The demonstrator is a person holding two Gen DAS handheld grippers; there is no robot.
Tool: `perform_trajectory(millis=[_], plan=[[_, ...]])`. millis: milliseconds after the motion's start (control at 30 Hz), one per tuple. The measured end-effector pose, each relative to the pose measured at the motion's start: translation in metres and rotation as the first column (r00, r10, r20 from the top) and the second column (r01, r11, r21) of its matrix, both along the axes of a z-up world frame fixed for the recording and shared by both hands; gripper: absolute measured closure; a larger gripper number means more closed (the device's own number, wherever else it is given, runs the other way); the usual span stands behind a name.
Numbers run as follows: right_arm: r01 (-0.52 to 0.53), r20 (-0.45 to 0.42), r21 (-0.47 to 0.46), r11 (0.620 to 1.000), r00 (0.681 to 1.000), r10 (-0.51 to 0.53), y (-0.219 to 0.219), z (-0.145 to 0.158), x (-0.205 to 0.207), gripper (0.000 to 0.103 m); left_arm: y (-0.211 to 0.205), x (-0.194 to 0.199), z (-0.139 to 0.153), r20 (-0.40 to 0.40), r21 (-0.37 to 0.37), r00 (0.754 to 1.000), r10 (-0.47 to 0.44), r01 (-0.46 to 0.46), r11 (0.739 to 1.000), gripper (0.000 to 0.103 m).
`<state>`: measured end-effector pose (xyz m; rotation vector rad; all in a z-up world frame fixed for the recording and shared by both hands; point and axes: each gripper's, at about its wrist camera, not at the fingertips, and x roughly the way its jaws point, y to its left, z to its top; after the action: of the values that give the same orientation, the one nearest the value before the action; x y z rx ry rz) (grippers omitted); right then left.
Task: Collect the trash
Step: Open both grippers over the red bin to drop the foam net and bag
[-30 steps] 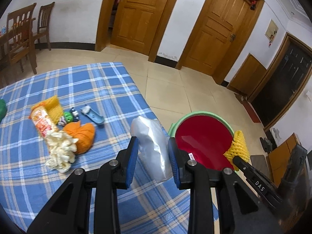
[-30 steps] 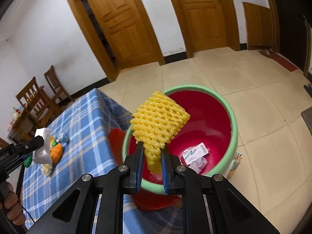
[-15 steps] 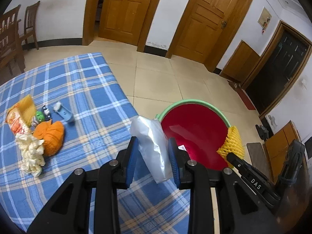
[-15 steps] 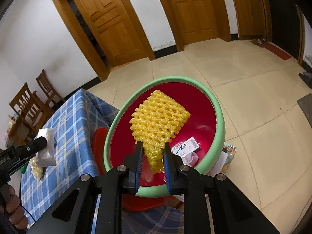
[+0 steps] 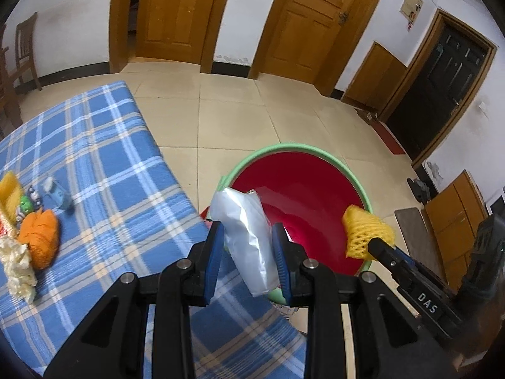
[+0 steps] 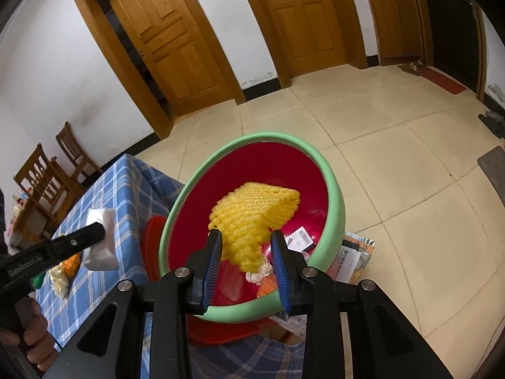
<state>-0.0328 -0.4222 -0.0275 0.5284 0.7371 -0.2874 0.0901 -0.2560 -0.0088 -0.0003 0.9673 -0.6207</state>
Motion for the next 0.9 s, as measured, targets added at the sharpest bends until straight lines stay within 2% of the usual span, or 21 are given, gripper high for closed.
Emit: perform_trajectory(millis=[67,100,467,500,633,900], plan=[[0.002,0.008,-0.001,1.0,1.0,-0.002,-0.002,0.001,-0.002,0.058,-0.006,0.001,-0.004,-0.008,0.005,1.0,-0.009,0.009,1.0,0.071],[0.004,0.013,-0.004,1.0,1.0,-0.004,-0.003,0.002,-0.003,0.057,-0.009,0.001,-0.007,-0.013,0.008,1.0,-0.013,0.013,1.0,0.071],[0.051,0.019,0.006,0.999,0.999,-0.051,-0.018,0.001,-0.011,0.056,-0.039,0.005,-0.026,-0.049,0.021,0.995,-0.083,0.084,0.996,0.071],[0.055,0.019,0.007,0.998,0.998,-0.055,-0.02,0.0,-0.012,0.056,-0.042,0.005,-0.027,-0.048,0.017,0.994,-0.094,0.095,0.995,0.07],[0.064,0.015,0.014,0.998,0.998,-0.064,-0.023,-0.002,-0.014,0.056,-0.047,0.002,-0.024,-0.034,0.012,0.993,-0.109,0.109,0.994,0.05],[0.061,0.019,0.016,0.998,0.998,-0.061,-0.021,0.001,-0.015,0.056,-0.038,-0.004,-0.014,-0.011,0.01,0.996,-0.093,0.094,0.996,0.049]])
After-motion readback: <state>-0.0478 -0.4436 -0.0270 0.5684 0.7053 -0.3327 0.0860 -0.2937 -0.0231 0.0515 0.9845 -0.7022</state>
